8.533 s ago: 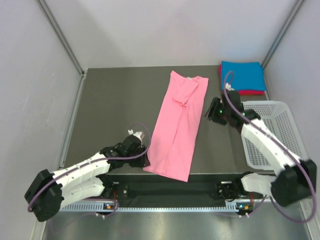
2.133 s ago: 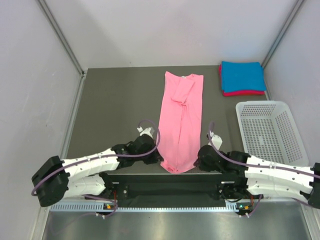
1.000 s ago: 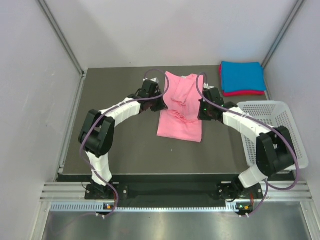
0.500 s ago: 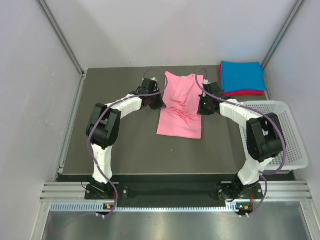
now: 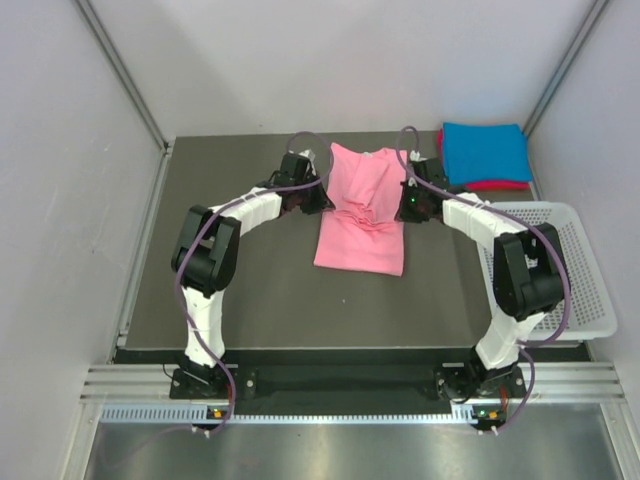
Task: Fold and stack the t-shirts
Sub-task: Fold the tshirt
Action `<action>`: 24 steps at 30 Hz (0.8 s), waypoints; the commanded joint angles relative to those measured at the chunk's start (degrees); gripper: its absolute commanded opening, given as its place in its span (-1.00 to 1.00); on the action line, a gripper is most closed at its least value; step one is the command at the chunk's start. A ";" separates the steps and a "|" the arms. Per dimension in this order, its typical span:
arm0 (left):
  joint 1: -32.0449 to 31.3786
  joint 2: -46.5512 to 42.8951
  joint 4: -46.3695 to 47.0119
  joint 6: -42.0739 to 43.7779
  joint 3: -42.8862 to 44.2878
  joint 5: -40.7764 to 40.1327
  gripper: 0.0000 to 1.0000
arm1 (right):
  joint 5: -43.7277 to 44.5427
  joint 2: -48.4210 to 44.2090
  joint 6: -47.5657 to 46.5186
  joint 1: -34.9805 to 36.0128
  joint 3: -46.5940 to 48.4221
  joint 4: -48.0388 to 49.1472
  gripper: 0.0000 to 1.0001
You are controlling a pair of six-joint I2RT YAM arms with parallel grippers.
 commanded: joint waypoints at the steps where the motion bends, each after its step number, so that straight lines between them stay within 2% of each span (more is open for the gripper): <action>1: 0.83 0.30 4.24 -0.30 3.20 0.95 -1.00 | -1.02 0.58 -0.99 -1.65 3.91 2.48 -1.00; 13: 1.88 -1.28 9.59 -0.91 1.18 -0.37 -1.00 | -2.60 1.73 -1.34 -3.32 5.32 3.89 -1.00; 24: 2.15 4.52 8.81 -0.74 4.25 1.30 -1.00 | -4.45 7.00 -1.08 -4.64 8.48 5.82 -0.95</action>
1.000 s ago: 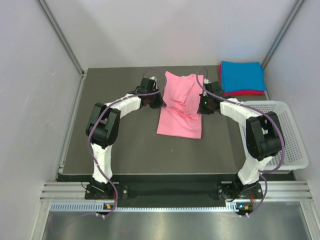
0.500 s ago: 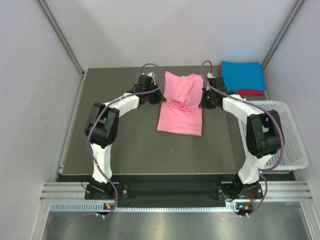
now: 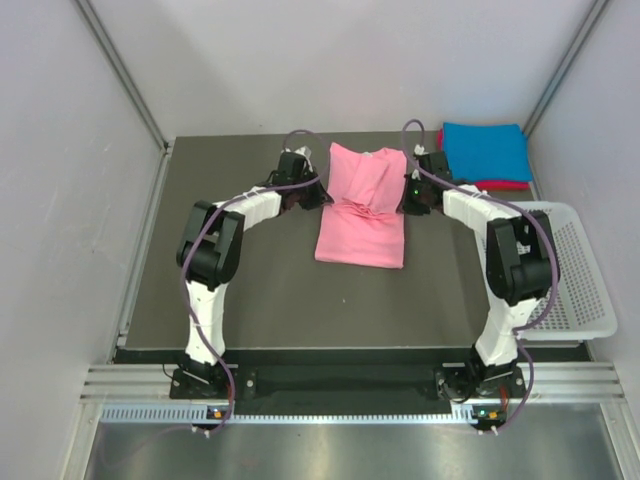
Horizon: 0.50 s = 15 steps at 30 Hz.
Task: Fold and stack the t-shirts
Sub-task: Fold the tshirt
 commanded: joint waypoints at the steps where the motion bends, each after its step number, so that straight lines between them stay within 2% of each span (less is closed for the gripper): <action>1: 0.44 1.61 2.32 0.42 3.62 0.28 -1.00 | -0.84 1.08 -0.93 -1.14 3.48 3.53 -0.93; 3: 0.53 1.88 -0.31 0.86 4.85 -0.78 -0.98 | -0.49 2.48 -0.93 -1.32 5.05 3.26 -0.88; 5: 0.53 1.80 -1.20 2.35 6.26 -1.83 -0.73 | -0.05 3.45 -1.01 -1.67 6.11 2.47 -0.74; 6: 0.53 1.36 -2.25 3.75 6.70 -2.53 -0.42 | 0.12 3.45 -1.01 -1.76 7.16 2.04 -0.69; 7: 0.70 0.23 -2.61 4.46 7.14 -3.15 -0.35 | 0.39 3.45 -0.93 -1.85 7.69 1.60 -0.52; 10: 0.62 -3.37 -4.97 7.44 7.14 -4.73 -0.30 | 1.09 1.35 -1.10 -1.85 7.88 -0.07 -0.35; 12: 0.53 -5.66 -5.60 8.59 5.92 -4.22 -0.29 | 1.53 -1.20 -0.23 -1.76 6.47 -1.66 -0.35; 15: 0.53 -10.06 -5.60 8.16 -0.39 -1.68 -0.30 | 0.22 -4.10 1.09 -1.32 3.40 -2.45 -0.41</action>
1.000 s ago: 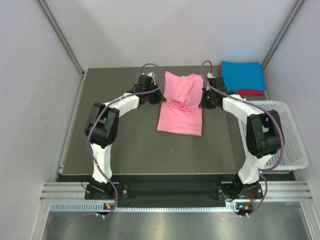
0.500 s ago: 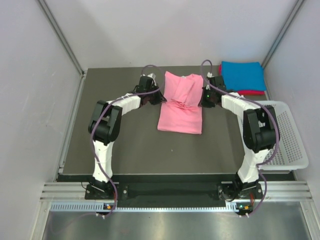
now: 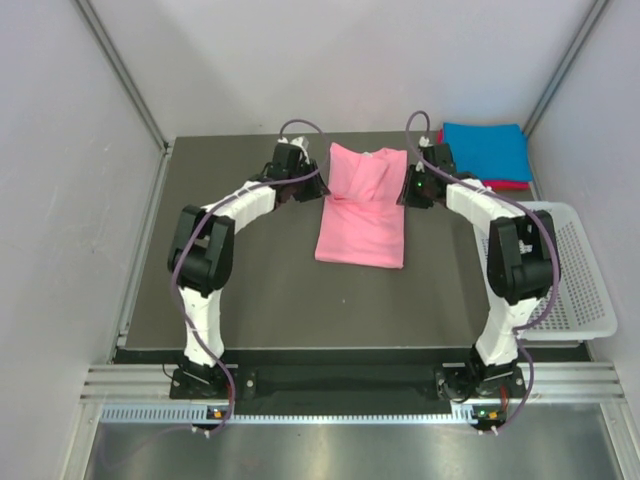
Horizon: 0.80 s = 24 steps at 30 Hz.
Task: Fold and stack the t-shirts
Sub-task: Fold the tshirt
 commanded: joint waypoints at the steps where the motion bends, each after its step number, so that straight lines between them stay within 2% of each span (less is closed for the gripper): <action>1: 0.16 -9.23 0.78 1.69 -4.63 2.88 -0.31 | -0.99 -6.37 1.03 0.49 -1.87 -0.59 -0.47; 5: -0.45 -9.95 3.69 0.37 -9.21 6.76 -0.36 | -2.66 -6.21 1.47 2.08 -4.42 0.55 -0.55; 12: -1.60 -2.32 3.61 -0.08 -5.10 11.50 -0.48 | -5.47 -2.43 2.17 2.52 -4.52 3.71 -0.58; 17: -1.69 1.38 4.13 -0.16 -2.36 10.10 -0.49 | -6.09 1.87 1.73 2.43 -1.98 4.77 -0.60; 24: -1.42 7.54 0.00 2.12 7.47 5.54 -0.49 | -5.04 6.80 0.77 1.73 4.00 2.93 -0.60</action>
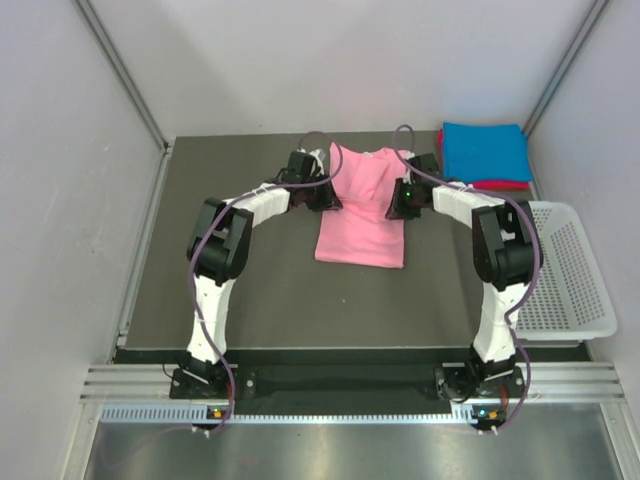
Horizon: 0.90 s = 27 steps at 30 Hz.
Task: Fold and stack the t-shirts
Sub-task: Fold the tshirt
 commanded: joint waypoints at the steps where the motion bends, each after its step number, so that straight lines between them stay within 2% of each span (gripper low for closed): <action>1: 0.43 0.78 -0.02 2.08 5.19 -3.17 -0.49 | 0.75 0.09 -1.31 -0.52 4.68 1.55 -0.60; 7: 1.23 2.02 -0.02 1.82 5.98 -6.69 -0.49 | 2.52 1.40 -1.84 -1.49 6.44 0.76 -0.61; 14: 1.75 2.64 -0.46 1.38 6.34 -5.55 -0.48 | 3.39 3.87 -3.59 -2.45 10.82 -1.96 -0.61; 18: 2.28 -1.65 -4.50 3.47 8.18 -5.55 -0.42 | 4.18 3.44 -4.30 -3.07 15.14 -6.62 -0.58; 21: 2.46 -5.79 -8.02 5.76 6.88 -6.95 -0.32 | 4.10 -0.25 -4.13 -3.16 15.59 -10.66 -0.51; 24: 2.46 -12.72 -10.13 6.91 3.18 -6.09 -0.24 | 2.52 -6.04 -2.90 -3.07 10.77 -11.81 -0.36; 27: 2.28 -17.90 -10.31 5.95 -3.30 -2.84 -0.25 | 0.68 -11.67 -2.11 -2.98 4.35 -12.95 -0.35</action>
